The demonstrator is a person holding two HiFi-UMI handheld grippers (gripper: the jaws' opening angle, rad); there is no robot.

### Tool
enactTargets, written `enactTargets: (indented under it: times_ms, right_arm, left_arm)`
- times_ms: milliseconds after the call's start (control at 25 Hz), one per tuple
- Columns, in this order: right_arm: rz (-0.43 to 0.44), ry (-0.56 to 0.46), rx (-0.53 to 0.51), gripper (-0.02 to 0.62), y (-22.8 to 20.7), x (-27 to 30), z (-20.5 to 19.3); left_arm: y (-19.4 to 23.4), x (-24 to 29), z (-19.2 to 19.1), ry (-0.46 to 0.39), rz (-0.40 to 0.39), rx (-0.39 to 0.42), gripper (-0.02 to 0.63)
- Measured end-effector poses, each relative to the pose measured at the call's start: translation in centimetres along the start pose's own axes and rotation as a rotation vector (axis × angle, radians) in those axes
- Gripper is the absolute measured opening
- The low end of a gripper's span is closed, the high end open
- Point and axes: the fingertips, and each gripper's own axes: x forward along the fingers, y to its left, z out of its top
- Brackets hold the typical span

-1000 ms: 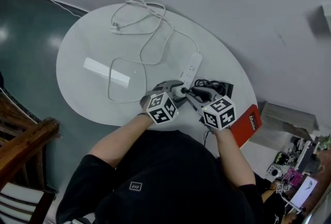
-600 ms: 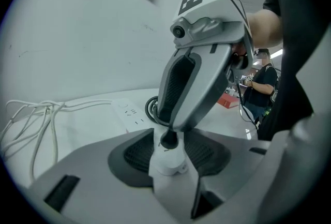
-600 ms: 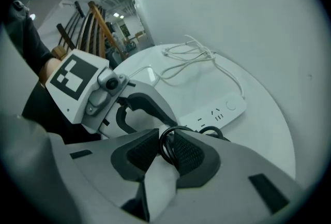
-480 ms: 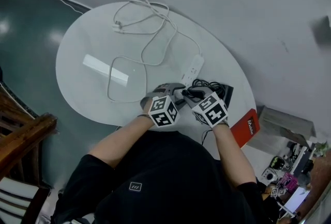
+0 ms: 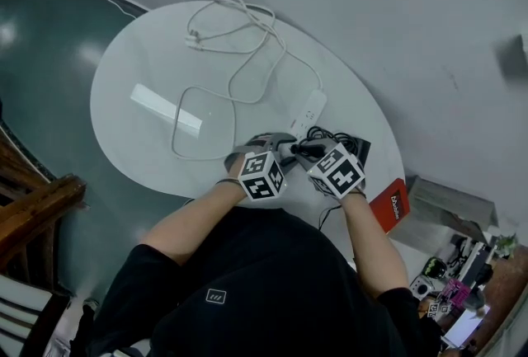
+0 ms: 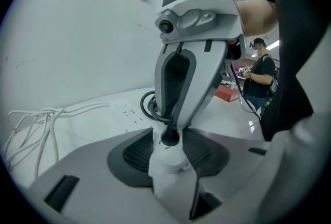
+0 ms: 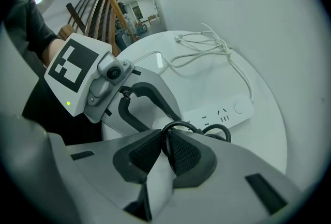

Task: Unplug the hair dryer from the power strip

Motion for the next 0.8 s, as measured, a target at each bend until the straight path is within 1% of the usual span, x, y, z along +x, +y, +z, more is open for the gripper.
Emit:
enactTargets:
  times_ms: [40, 200, 280, 360, 480, 800]
  right_arm:
    - [-0.003, 0.003, 0.001, 0.074, 0.06, -0.09, -0.12]
    - [0.020, -0.026, 0.072, 0.072, 0.12, -0.41, -0.16]
    - [0.027, -0.033, 0.096, 0.072, 0.01, -0.32, -0.11]
    - [0.030, -0.021, 0.098, 0.072, -0.13, -0.22, -0.05]
    - [0.031, -0.006, 0.097, 0.071, -0.16, -0.30, -0.07]
    - [0.032, -0.039, 0.144, 0.071, 0.01, -0.64, -0.18]
  left_arm:
    - [-0.03, 0.04, 0.01, -0.001, 0.002, 0.006, 0.160]
    - [-0.24, -0.01, 0.02, -0.024, 0.005, 0.001, 0.164]
    - [-0.42, 0.05, -0.06, -0.025, 0.007, 0.012, 0.159]
    - [-0.61, 0.16, -0.11, -0.018, 0.007, 0.030, 0.164]
    - [-0.66, 0.23, -0.06, -0.010, 0.005, 0.035, 0.164]
    - [-0.55, 0.08, -0.07, -0.031, 0.010, 0.025, 0.169]
